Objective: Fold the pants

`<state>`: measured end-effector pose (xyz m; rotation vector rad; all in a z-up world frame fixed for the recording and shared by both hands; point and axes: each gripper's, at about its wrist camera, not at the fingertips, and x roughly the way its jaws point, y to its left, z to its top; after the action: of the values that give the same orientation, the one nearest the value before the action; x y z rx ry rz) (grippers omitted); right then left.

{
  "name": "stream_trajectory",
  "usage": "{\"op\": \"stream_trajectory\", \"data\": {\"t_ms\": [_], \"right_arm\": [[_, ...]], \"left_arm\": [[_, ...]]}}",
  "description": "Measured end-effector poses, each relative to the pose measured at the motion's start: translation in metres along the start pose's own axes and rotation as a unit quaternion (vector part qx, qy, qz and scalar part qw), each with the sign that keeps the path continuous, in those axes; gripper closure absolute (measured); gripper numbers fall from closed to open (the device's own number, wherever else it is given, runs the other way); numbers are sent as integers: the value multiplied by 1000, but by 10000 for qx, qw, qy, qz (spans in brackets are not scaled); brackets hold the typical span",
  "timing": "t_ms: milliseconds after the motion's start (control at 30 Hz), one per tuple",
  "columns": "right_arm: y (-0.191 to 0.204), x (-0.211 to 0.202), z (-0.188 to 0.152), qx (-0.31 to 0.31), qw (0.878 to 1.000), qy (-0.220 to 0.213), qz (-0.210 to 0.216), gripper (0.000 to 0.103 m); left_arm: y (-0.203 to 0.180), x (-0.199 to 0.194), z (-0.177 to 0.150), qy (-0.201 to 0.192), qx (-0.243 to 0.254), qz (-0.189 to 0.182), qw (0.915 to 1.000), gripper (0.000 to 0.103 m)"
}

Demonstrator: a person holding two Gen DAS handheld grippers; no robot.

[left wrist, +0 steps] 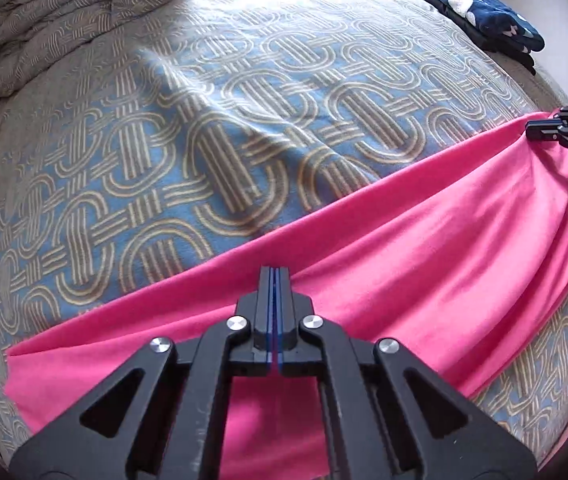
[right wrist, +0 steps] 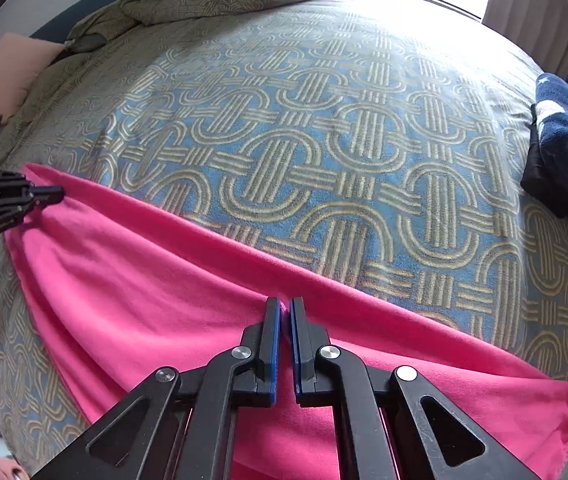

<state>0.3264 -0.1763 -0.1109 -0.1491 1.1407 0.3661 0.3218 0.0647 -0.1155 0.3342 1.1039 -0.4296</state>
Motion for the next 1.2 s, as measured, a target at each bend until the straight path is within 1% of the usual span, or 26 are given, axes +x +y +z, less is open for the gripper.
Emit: {"op": "stream_trajectory", "data": {"t_ms": [67, 133, 167, 200, 267, 333, 367, 400, 467, 500, 533, 600, 633, 700, 733, 800, 833, 900, 933, 967, 1000, 1067, 1100, 1133, 1167, 1200], "right_arm": [[-2, -10, 0, 98, 9997, -236, -15, 100], [-13, -14, 4, 356, 9989, -313, 51, 100], [-20, -16, 5, 507, 9981, -335, -33, 98], [-29, -18, 4, 692, 9970, -307, -147, 94], [-52, -28, -7, 1086, 9936, -254, -163, 85], [-82, -49, -27, 1508, 9874, -410, -250, 78], [-100, -61, -39, 1703, 9831, -523, -413, 70], [-120, -73, -53, 1926, 9770, -629, -659, 60], [-162, -98, -83, 2496, 9573, -824, -1200, 51], [-182, -109, -99, 2810, 9448, -905, -1421, 49], [-200, -118, -114, 3079, 9344, -970, -1506, 48], [-230, -124, -136, 3476, 9232, -986, -1306, 41], [-240, -120, -142, 3618, 9207, -918, -1137, 40], [-249, -107, -146, 3666, 9235, -722, -865, 40], [-247, -100, -144, 3562, 9290, -642, -773, 40], [-241, -87, -138, 3261, 9415, -509, -675, 37], [-237, -81, -134, 3133, 9459, -462, -710, 37], [-233, -73, -129, 3009, 9482, -402, -932, 38], [-233, -72, -130, 2992, 9482, -415, -986, 42], [-233, -72, -129, 2983, 9479, -470, -1013, 72], [-234, -73, -130, 2973, 9485, -490, -976, 84], [-237, -79, -134, 3014, 9471, -669, -882, 85], [-236, -85, -137, 2963, 9478, -793, -870, 85], [-235, -90, -139, 2933, 9478, -910, -857, 85], [-235, -97, -144, 2929, 9469, -1033, -835, 85], [-234, -105, -148, 2938, 9453, -1173, -794, 85]], "left_arm": [[6, -6, 5, -186, -141, 251, 9994, 103], [27, -11, 11, -234, -615, 577, 9962, 103], [37, -14, 12, -258, -881, 624, 9938, 103], [44, -19, 10, -299, -1108, 595, 9916, 103], [47, -32, 3, -432, -1359, 477, 9886, 101], [34, -43, -6, -471, -1363, 379, 9888, 94], [24, -47, -10, -460, -1313, 308, 9898, 86], [11, -49, -12, -474, -1254, 206, 9908, 82], [-20, -59, -18, -570, -1164, -197, 9914, 81], [-37, -63, -20, -603, -1132, -483, 9906, 80], [-55, -68, -22, -604, -1076, -812, 9890, 80], [-98, -72, -22, -590, -909, -1552, 9819, 75], [-120, -72, -21, -535, -784, -1886, 9775, 72], [-168, -70, -20, -386, -482, -2420, 9683, 57], [-190, -66, -17, -312, -310, -2560, 9657, 54], [-230, -58, -12, -120, -23, -2673, 9635, 53], [-247, -52, -9, -3, 63, -2722, 9622, 53], [-273, -42, -1, 132, 111, -2795, 9600, 53], [-282, -38, 2, 167, 95, -2830, 9589, 53], [-290, -34, 7, 209, 55, -2867, 9578, 53], [-294, -32, 9, 243, -2, -2917, 9562, 53], [-303, -25, 17, 300, -86, -3038, 9522, 54], [-305, -23, 20, 310, -123, -3029, 9524, 55], [-306, -20, 23, 309, -169, -3019, 9527, 61], [-308, -18, 26, 315, -244, -3004, 9530, 93], [-308, -16, 27, 357, -336, -3015, 9522, 99]]}}
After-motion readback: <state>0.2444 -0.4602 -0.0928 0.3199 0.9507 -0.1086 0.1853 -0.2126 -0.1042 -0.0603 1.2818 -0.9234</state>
